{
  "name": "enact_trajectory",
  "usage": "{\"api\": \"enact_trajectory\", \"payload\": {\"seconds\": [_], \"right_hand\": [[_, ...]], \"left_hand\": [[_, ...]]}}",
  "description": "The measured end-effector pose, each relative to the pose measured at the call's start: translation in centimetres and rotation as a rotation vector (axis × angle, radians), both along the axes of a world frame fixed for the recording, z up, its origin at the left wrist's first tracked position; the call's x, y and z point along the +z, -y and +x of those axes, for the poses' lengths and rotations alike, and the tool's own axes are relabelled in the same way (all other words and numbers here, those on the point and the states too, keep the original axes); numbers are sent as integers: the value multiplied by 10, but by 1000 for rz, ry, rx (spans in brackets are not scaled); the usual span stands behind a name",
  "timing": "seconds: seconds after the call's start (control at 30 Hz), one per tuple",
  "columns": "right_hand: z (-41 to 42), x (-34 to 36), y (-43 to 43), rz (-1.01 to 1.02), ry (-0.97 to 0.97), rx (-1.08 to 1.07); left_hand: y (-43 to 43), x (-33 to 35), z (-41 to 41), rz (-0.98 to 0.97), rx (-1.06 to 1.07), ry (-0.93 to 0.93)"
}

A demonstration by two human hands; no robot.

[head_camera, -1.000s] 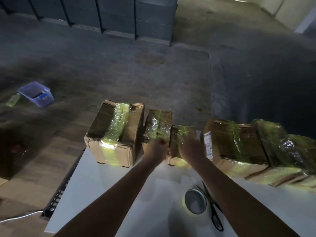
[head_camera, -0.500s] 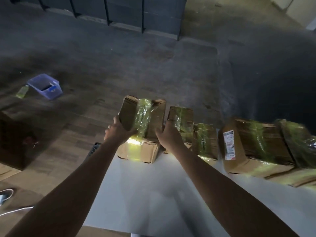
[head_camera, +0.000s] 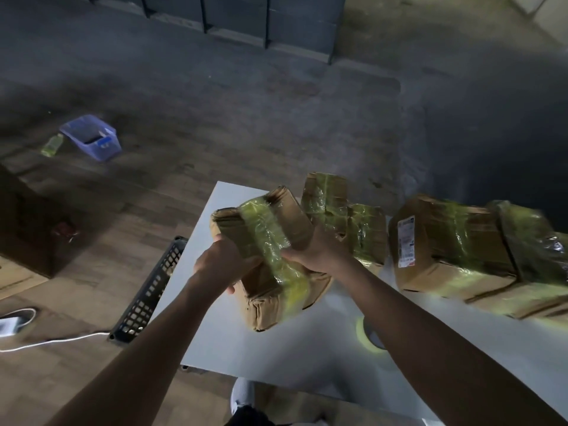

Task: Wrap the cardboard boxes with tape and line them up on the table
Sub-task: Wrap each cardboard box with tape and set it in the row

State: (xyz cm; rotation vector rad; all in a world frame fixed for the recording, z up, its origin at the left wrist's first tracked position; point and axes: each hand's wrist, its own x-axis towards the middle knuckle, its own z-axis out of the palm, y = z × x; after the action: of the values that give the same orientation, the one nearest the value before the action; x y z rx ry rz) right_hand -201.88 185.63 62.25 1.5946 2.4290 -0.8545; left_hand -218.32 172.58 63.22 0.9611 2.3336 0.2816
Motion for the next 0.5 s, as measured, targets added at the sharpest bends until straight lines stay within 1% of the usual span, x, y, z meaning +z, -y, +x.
{"api": "enact_trajectory", "payload": {"seconds": [0.1, 0.2, 0.23, 0.27, 0.3, 0.33, 0.37, 0.4, 0.43, 0.47, 0.5], "right_hand": [[19, 0, 3, -22, -24, 57], [44, 6, -7, 28, 74, 191], [52, 8, -12, 35, 99, 237], [60, 9, -17, 37, 113, 282], [67, 9, -20, 35, 125, 327], [73, 9, -22, 31, 133, 367], [78, 9, -23, 21, 136, 394], [83, 9, -23, 12, 131, 408], [88, 9, -22, 10, 123, 415], [91, 9, -21, 19, 115, 425], [93, 9, -19, 38, 113, 436]], "left_hand": [[16, 7, 27, -45, -40, -8], [36, 17, 64, -133, -160, 13], [41, 21, 77, -167, -215, -7], [42, 23, 90, -183, -270, -67], [41, 25, 102, -169, -321, -175], [38, 26, 114, -117, -363, -313], [33, 27, 124, -22, -391, -417], [28, 26, 132, 110, -404, -443], [22, 23, 136, 218, -429, -413], [17, 18, 137, 268, -488, -366], [12, 13, 136, 266, -571, -328]]}}
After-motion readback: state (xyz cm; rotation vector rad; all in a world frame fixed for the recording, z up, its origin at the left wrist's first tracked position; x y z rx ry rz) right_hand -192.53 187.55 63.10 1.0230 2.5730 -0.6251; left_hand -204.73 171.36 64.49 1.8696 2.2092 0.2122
